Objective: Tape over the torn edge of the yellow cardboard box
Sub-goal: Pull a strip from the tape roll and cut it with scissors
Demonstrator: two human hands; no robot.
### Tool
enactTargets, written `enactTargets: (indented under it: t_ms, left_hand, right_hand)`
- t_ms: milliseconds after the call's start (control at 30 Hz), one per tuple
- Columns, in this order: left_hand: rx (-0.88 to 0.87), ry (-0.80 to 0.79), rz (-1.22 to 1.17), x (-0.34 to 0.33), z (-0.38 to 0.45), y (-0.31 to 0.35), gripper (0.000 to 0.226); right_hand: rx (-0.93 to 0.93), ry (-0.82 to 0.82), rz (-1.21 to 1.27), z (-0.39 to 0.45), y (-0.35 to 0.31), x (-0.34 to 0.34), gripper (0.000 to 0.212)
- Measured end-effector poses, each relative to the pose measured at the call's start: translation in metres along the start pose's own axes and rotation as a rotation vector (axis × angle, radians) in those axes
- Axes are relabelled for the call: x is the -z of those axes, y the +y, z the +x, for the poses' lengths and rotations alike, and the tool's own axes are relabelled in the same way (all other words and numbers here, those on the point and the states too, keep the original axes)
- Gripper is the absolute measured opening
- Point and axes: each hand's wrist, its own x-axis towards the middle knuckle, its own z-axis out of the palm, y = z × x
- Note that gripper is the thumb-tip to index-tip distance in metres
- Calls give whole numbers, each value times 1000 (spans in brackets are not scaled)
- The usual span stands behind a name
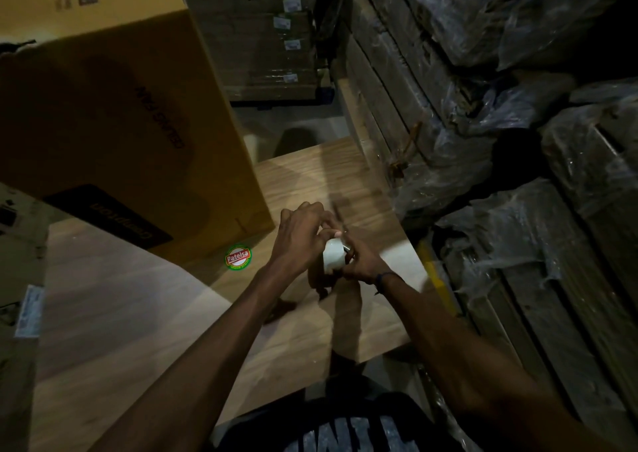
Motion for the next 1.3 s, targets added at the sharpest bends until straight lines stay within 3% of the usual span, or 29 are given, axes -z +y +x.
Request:
enactTargets:
  t_ms: [200, 433, 533, 633, 733, 867, 1300]
  left_hand:
    - [-11, 7, 19, 4, 2, 8, 5]
    - [-17, 10, 8, 12, 9, 13, 4]
    - [-23, 9, 3, 11, 9, 11, 4]
    - [-38, 17, -3, 10, 8, 13, 5]
    - [-44, 16, 19, 9, 9, 14, 6]
    - [-52, 27, 22, 7, 10, 13, 7]
    - [-57, 31, 14, 5, 16, 10, 8]
  right_hand:
    - [30, 29, -33, 5, 4, 0, 95]
    - [70, -7, -124, 5, 13, 21, 113]
    - [-24, 58, -214, -2, 27, 47, 96]
    - [-105, 182, -323, -9, 45, 65, 58]
    - [-154, 167, -351, -17, 49, 67, 36]
    - [-157, 102, -430, -22, 45, 53, 49]
    - [-43, 85, -630, -10, 36, 20, 20]
